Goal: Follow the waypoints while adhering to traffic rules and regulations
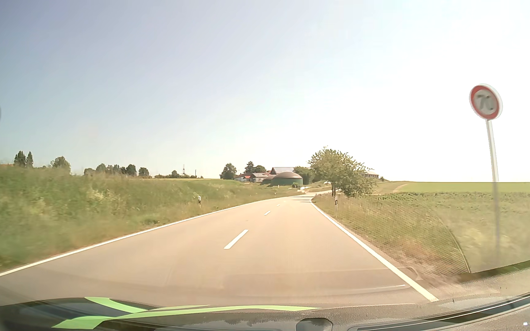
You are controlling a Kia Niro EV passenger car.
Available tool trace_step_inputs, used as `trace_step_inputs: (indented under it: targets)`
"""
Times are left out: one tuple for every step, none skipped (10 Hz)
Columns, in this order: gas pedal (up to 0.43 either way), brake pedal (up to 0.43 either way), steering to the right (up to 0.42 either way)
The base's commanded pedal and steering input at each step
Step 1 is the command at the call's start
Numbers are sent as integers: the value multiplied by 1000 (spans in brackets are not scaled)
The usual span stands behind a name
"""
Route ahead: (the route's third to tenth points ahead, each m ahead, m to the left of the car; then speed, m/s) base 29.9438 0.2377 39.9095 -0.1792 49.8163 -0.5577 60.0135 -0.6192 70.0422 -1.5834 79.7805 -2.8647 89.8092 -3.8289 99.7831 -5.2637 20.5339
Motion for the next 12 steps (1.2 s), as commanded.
trace_step_inputs:
  targets:
    - [260, 0, 6]
    - [260, 0, 6]
    - [260, 0, 6]
    - [260, 0, 6]
    - [260, 0, 6]
    - [260, 0, 6]
    - [240, 0, 5]
    - [240, 0, 4]
    - [248, 0, 4]
    - [287, 0, 4]
    - [311, 0, 4]
    - [311, 0, 4]
